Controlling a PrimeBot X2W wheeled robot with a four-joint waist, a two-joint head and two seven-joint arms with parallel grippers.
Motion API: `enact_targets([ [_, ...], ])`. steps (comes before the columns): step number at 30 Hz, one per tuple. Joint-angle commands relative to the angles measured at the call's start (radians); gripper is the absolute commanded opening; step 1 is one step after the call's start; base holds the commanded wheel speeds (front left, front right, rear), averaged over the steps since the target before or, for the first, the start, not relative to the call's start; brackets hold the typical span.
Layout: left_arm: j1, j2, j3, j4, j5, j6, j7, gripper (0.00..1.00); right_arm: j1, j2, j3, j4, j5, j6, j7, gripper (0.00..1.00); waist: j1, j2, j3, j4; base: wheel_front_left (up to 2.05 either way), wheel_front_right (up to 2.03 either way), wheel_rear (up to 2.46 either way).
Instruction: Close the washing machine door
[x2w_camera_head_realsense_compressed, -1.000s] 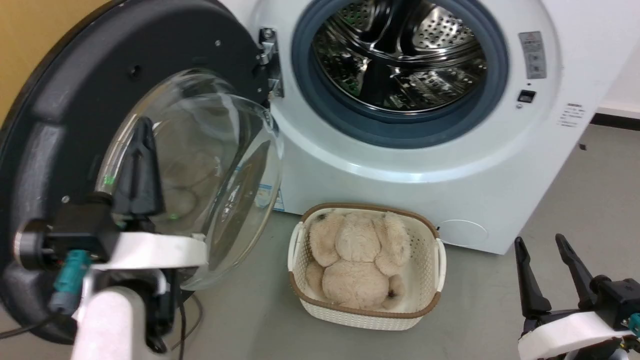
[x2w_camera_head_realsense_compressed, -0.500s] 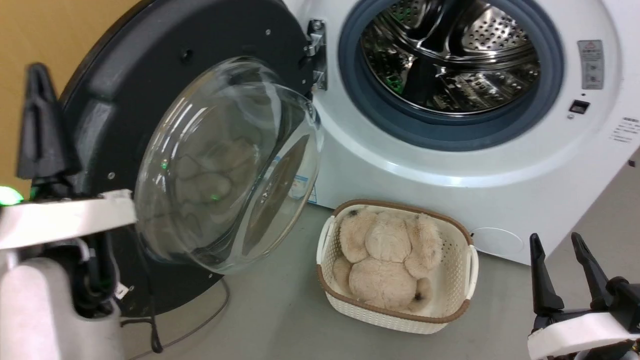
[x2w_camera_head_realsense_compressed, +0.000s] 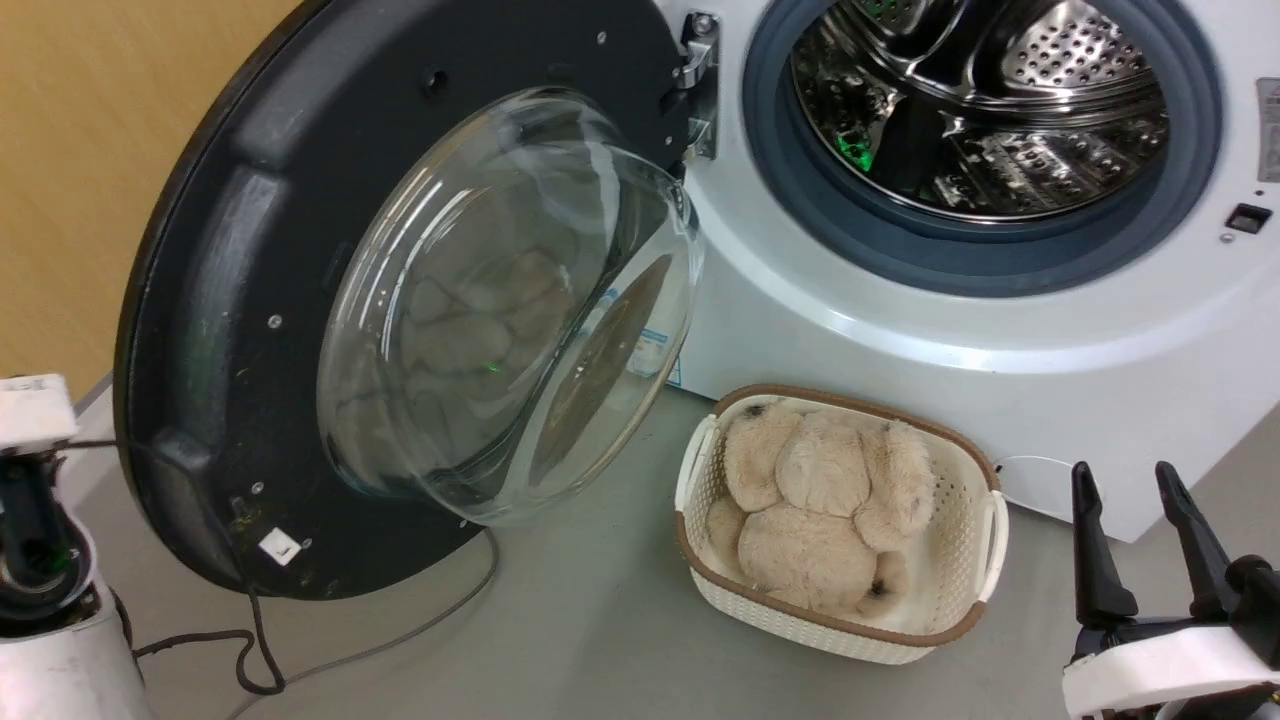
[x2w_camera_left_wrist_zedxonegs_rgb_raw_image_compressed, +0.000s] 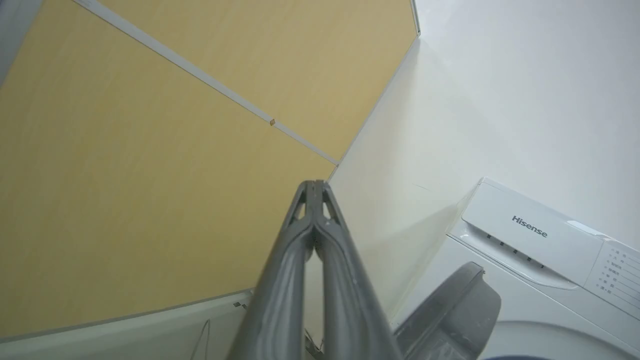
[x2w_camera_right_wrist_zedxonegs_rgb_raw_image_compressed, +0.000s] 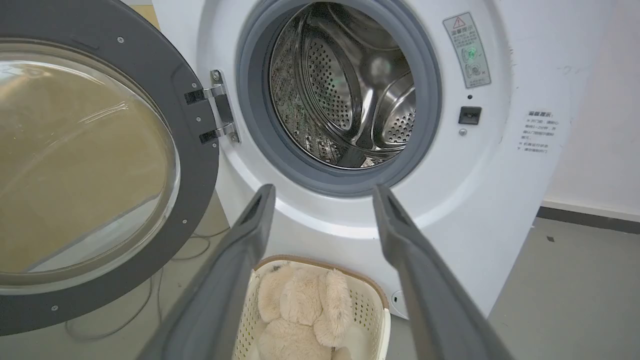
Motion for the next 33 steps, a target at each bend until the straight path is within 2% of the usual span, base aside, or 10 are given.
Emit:
enact_targets([
  [1,-0.026,0.004,0.032,0.025,-0.06,0.008,0.024,0.0,-0.019,0.003,-0.007,0.002,0.009,0.001,-0.01,1.0,-0.0001,0.0,0.005,0.011,0.0,0.0,0.0],
  [7,-0.027,-0.006,0.092,0.117,-0.235,-0.001,0.13,0.0,-0.016,0.003,-0.025,0.002,0.014,0.001,-0.023,1.0,-0.0001,0.0,0.013,0.036,0.0,0.0,0.0],
  [18,0.024,-0.018,0.114,0.277,-0.439,-0.051,0.303,0.0,-0.015,0.003,-0.054,-0.001,0.021,0.001,-0.044,1.0,-0.0001,0.0,0.031,0.078,0.0,0.0,0.0],
  [24,0.062,-0.035,0.071,0.302,-0.54,-0.061,0.388,0.0,-0.016,0.003,-0.067,-0.001,0.026,0.001,-0.056,1.0,-0.0001,0.0,0.039,0.103,0.0,0.0,0.0],
  [33,0.164,-0.046,-0.046,0.226,-0.696,-0.072,0.484,0.0,-0.019,0.004,-0.078,-0.003,0.038,0.001,-0.077,1.0,-0.0001,0.0,0.047,0.146,0.0,0.0,0.0],
])
